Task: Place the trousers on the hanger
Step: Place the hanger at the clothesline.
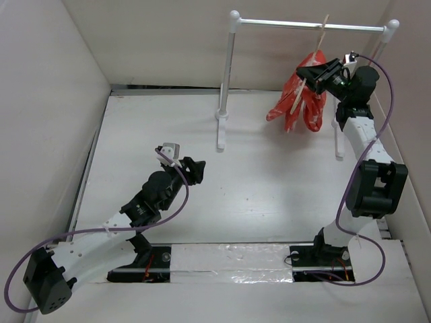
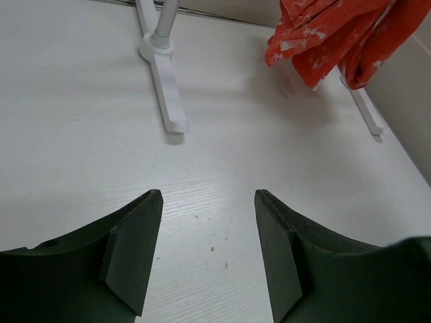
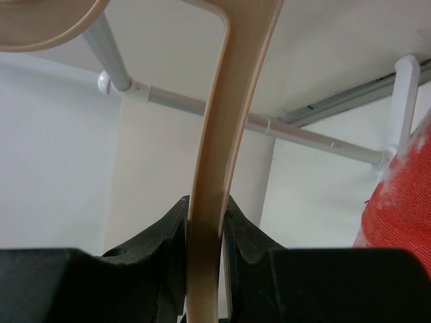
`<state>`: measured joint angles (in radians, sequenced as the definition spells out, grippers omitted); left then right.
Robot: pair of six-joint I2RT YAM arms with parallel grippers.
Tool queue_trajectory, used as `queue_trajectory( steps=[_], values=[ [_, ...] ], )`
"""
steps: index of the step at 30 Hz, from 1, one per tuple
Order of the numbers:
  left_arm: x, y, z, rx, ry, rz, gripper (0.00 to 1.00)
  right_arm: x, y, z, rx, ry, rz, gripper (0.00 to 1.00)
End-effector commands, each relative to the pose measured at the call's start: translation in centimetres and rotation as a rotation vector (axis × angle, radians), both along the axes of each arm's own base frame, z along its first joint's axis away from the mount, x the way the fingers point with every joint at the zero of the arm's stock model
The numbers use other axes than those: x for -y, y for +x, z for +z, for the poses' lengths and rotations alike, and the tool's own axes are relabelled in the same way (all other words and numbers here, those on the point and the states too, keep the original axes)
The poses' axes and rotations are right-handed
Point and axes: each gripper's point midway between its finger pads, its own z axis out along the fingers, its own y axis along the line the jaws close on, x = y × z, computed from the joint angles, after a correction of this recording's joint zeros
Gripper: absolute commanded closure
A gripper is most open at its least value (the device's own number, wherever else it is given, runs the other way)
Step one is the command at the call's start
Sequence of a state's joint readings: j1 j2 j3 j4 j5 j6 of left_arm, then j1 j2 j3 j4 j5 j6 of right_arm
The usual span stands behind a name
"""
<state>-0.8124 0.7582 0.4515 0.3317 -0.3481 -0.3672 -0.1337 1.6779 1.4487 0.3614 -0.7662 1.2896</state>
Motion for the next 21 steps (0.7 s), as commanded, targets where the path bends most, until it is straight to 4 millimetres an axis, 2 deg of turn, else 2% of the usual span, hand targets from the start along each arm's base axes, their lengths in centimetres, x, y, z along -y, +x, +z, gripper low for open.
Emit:
queue_trajectory(
  steps=[1,5,8,11,12,14,15,16,18,19,21],
  values=[
    [0.3,0.0,2.9,0.063,-0.05,-0.011,0.46,0.7,-2.2,8.2,0.338,-0.072,0.014,1.0],
    [0.4,0.2,2.6,0.052,-0.038,-0.006,0.46,1.2,-1.8,8.4,0.341,-0.077,0.019,1.0],
    [0.7,0.2,2.5,0.051,-0.038,-0.017,0.46,1.6,-1.5,7.5,0.329,-0.076,0.012,1.0],
    [0.8,0.3,2.3,0.04,-0.028,-0.015,0.46,2.1,-1.1,5.6,0.306,-0.079,0.011,0.96],
    [0.9,0.3,2.4,0.041,-0.028,-0.021,0.46,2.1,-0.9,4.5,0.285,-0.073,0.016,0.94],
    [0.8,0.3,2.3,0.045,-0.03,-0.019,0.46,2.1,-0.5,2.8,0.264,-0.079,0.019,0.79],
    [0.8,0.3,2.3,0.044,-0.028,-0.016,0.46,2.1,-0.5,2.8,0.264,-0.08,0.018,0.79],
    [0.7,0.4,2.4,0.045,-0.027,-0.013,0.46,2.2,-0.3,2.2,0.257,-0.09,0.02,0.7],
    [0.6,0.3,2.5,0.044,-0.026,-0.013,0.46,2.6,-0.2,1.6,0.247,-0.1,0.02,0.62],
    [0.6,0.2,2.4,0.045,-0.027,-0.014,0.46,3.0,-0.3,1.5,0.253,-0.11,0.007,0.51],
    [0.4,0.2,2.5,0.05,-0.033,-0.005,0.46,3.7,-0.2,1.5,0.232,-0.132,-0.019,0.42]
  ],
)
